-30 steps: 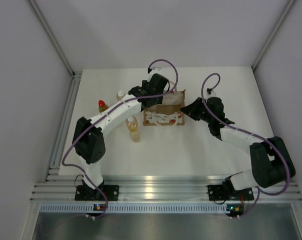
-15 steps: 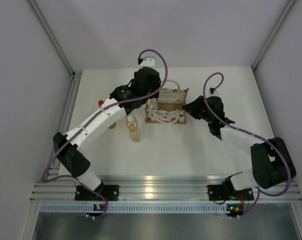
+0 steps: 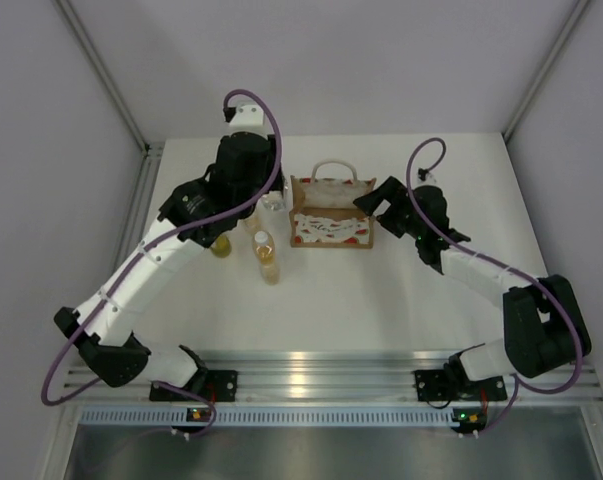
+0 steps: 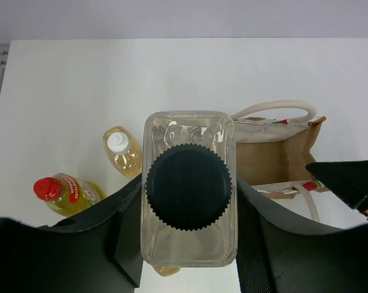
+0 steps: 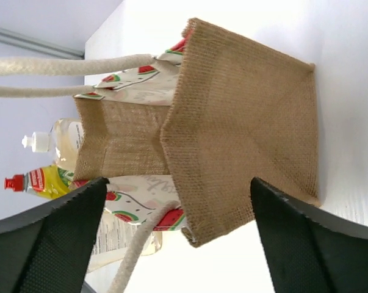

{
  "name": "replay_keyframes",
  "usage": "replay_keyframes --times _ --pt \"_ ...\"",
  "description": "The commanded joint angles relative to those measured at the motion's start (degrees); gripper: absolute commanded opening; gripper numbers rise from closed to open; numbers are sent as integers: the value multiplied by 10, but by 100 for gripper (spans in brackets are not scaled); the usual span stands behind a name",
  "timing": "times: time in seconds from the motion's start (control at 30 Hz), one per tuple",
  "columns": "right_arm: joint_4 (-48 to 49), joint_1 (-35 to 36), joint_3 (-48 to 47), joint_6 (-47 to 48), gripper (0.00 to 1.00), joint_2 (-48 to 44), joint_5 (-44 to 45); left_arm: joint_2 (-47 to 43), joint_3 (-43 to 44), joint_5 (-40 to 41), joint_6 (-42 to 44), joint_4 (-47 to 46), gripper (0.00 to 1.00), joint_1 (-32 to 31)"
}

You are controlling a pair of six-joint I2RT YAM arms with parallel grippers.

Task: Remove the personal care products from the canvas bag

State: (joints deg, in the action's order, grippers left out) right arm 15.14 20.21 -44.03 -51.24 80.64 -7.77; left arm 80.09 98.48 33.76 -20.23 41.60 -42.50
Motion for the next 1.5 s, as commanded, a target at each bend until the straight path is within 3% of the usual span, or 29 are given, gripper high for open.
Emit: replay_keyframes --times 0.0,0.47,0.93,1.13,1.47 --pt "-13 7 -42 19 99 -20 -14 -42 34 55 0 -37 0 -1" --pt "-166 4 -119 151 99 -133 19 -147 -118 141 -56 6 0 3" --pt "-274 3 -83 225 100 -338 14 -179 -253 148 -130 1 0 44" --pt "-306 3 -70 248 100 -405 -38 -214 -343 153 -146 -67 0 46" --pt "-351 4 -49 272 100 -486 -42 -231 -469 151 -155 -194 0 60"
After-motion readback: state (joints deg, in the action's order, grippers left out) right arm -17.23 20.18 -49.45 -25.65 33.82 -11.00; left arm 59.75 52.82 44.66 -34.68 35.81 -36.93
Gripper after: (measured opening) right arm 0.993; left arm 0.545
